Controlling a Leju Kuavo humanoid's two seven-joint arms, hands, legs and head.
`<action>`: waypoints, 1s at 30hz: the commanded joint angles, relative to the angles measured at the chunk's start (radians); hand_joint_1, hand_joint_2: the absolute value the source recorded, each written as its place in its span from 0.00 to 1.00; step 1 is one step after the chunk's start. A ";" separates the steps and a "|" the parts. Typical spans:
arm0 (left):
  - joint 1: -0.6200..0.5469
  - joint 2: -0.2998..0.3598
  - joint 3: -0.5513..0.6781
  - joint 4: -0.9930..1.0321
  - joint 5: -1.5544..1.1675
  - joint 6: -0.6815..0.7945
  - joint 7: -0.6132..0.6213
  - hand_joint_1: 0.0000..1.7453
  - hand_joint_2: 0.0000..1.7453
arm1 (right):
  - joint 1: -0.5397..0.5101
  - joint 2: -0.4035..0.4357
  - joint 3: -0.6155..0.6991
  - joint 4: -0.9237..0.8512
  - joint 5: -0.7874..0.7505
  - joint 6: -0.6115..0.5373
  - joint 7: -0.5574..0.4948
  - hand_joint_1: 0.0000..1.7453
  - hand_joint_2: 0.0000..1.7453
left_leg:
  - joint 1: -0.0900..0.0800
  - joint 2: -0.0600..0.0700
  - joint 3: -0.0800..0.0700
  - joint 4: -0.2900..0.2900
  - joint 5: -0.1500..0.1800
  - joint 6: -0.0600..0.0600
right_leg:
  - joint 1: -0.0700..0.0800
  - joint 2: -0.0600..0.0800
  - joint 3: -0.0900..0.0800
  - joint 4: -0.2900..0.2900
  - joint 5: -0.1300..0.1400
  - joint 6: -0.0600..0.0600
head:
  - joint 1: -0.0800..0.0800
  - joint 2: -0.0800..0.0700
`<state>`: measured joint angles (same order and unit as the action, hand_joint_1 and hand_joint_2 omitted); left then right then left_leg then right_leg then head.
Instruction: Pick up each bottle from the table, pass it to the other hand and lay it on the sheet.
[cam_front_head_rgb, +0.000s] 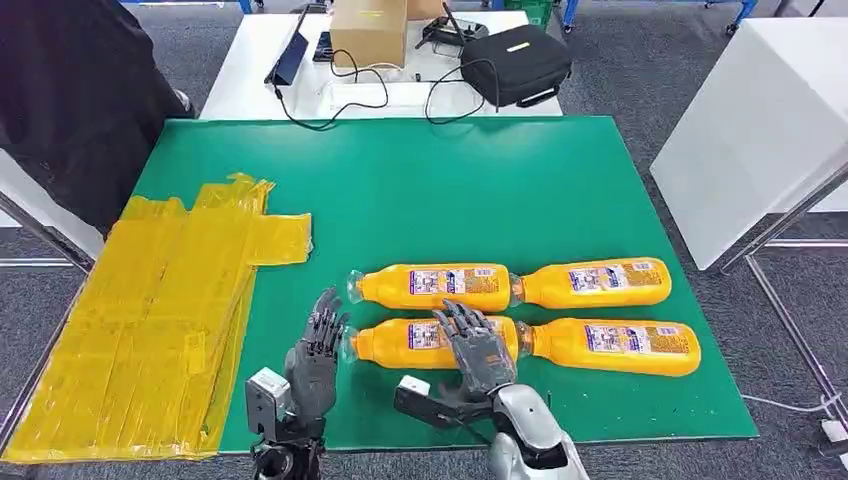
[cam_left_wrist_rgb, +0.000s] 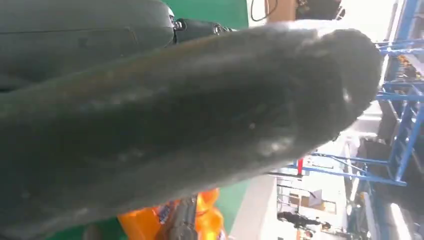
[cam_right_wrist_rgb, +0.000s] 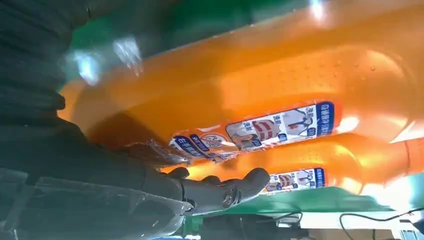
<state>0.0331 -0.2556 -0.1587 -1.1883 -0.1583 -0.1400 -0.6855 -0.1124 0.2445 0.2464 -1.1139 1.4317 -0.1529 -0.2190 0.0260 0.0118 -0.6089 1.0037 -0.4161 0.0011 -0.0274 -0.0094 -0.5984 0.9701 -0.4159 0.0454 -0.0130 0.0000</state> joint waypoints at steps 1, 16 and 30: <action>-0.064 0.003 -0.055 0.100 -0.001 -0.015 -0.013 0.00 0.00 | -0.058 -0.029 -0.013 0.186 -0.030 0.067 -0.021 0.00 1.00 | 0.000 -0.002 0.004 -0.002 0.001 0.001 | 0.000 -0.001 0.005 -0.002 0.000 -0.002 | 0.000 0.000; -0.063 0.026 -0.092 0.096 0.041 -0.014 -0.013 0.00 0.00 | 0.025 -0.072 -0.001 0.164 -0.039 0.092 -0.019 0.00 1.00 | 0.000 -0.002 0.015 -0.003 -0.001 0.001 | 0.001 -0.002 0.006 -0.003 -0.002 -0.002 | 0.000 0.000; -0.092 0.048 -0.111 0.121 0.064 -0.021 -0.013 0.00 0.00 | 0.096 -0.119 0.044 0.160 -0.045 0.119 0.019 0.00 1.00 | 0.001 -0.005 0.026 -0.003 -0.005 0.002 | 0.001 -0.004 0.016 -0.004 -0.006 -0.002 | 0.000 0.000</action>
<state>-0.0117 -0.2487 -0.2407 -1.1448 -0.0957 -0.1564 -0.6855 -0.1220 0.1923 0.2728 -1.0491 1.3924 -0.0893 -0.2228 0.0261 0.0136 -0.5845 1.0032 -0.4225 0.0023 -0.0274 -0.0082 -0.5864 0.9692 -0.4216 0.0456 -0.0130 0.0000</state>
